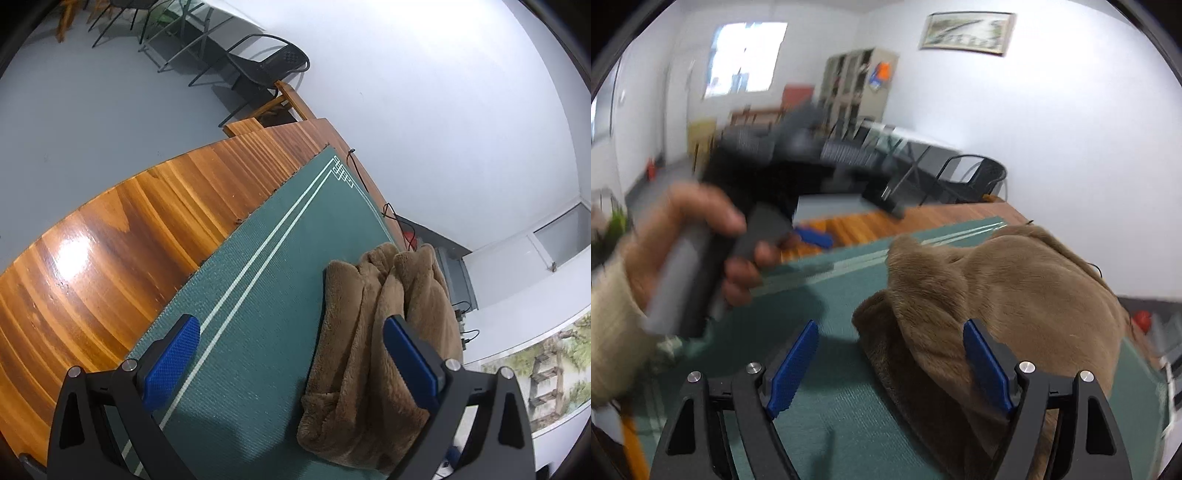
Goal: Fold clothes
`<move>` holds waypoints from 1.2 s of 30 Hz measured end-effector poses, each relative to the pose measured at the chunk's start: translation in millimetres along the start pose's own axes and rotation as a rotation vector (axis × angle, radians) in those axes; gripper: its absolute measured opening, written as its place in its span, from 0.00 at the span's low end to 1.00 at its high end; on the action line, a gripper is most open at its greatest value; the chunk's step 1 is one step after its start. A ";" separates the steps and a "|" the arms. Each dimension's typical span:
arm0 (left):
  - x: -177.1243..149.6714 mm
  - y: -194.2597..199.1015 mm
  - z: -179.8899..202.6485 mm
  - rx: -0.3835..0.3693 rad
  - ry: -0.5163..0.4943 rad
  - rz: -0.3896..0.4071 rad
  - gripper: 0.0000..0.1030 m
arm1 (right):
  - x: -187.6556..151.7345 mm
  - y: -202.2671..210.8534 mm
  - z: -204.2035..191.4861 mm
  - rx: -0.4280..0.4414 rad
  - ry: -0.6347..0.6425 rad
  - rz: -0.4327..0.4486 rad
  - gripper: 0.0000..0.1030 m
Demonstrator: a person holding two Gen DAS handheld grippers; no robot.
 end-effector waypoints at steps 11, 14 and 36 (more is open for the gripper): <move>-5.9 -11.2 1.5 0.018 -0.025 -0.029 0.98 | -3.3 -36.3 98.3 -0.321 -0.325 -0.065 0.80; -4.1 -9.0 0.5 0.007 -0.017 -0.035 0.98 | 0.1 -77.1 72.3 -0.278 -0.183 -0.151 0.80; -22.7 -28.4 34.2 -0.011 -0.119 -0.151 0.98 | -33.6 -41.3 48.6 -0.099 -0.151 -0.048 0.87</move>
Point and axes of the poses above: each gripper's, at about its wrist camera, not at the fingertips, and y roughly against the way its jaws point, z to its right, x to its top, the point moved 3 cm from there along -y, roughly the way its jaws point, and after that the axes turned 14 degrees about y, right-handed, at the moved point
